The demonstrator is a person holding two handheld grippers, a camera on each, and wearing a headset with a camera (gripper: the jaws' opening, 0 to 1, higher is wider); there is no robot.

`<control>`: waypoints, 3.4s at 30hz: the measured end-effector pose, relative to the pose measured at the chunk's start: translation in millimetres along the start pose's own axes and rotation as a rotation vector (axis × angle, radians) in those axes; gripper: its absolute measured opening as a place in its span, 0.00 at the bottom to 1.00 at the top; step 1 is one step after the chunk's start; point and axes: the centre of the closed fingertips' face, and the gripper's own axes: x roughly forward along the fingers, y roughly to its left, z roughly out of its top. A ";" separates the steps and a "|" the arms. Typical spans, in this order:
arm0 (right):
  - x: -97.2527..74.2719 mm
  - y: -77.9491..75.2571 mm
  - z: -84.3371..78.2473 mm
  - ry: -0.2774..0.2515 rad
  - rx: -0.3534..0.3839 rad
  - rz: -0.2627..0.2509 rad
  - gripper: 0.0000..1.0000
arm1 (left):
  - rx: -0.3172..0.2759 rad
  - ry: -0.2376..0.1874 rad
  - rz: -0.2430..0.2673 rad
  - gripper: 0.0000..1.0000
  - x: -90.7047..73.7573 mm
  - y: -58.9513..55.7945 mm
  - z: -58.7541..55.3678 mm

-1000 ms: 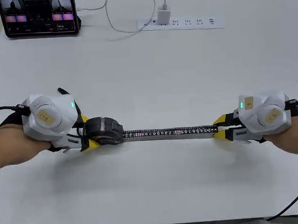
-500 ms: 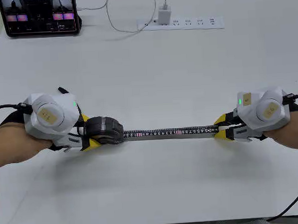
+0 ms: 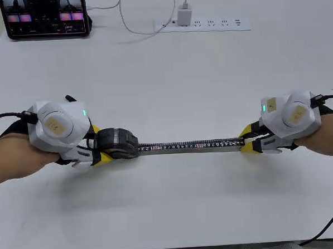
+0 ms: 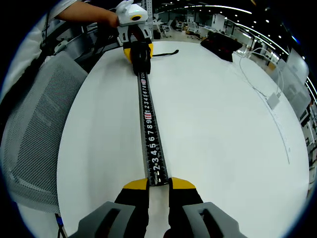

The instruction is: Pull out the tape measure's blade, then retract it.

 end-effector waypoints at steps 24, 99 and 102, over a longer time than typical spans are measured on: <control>2.2 0.9 3.7 0.003 0.028 -0.009 0.19 | -0.001 0.003 -0.005 0.33 1.7 -0.6 5.5; -41.2 37.7 21.7 -0.277 0.380 -0.303 0.72 | -0.353 -0.302 0.268 0.77 -73.2 -24.4 -7.7; -42.4 40.6 21.3 -0.291 0.391 -0.307 0.75 | -0.368 -0.310 0.270 0.80 -74.1 -27.4 -9.4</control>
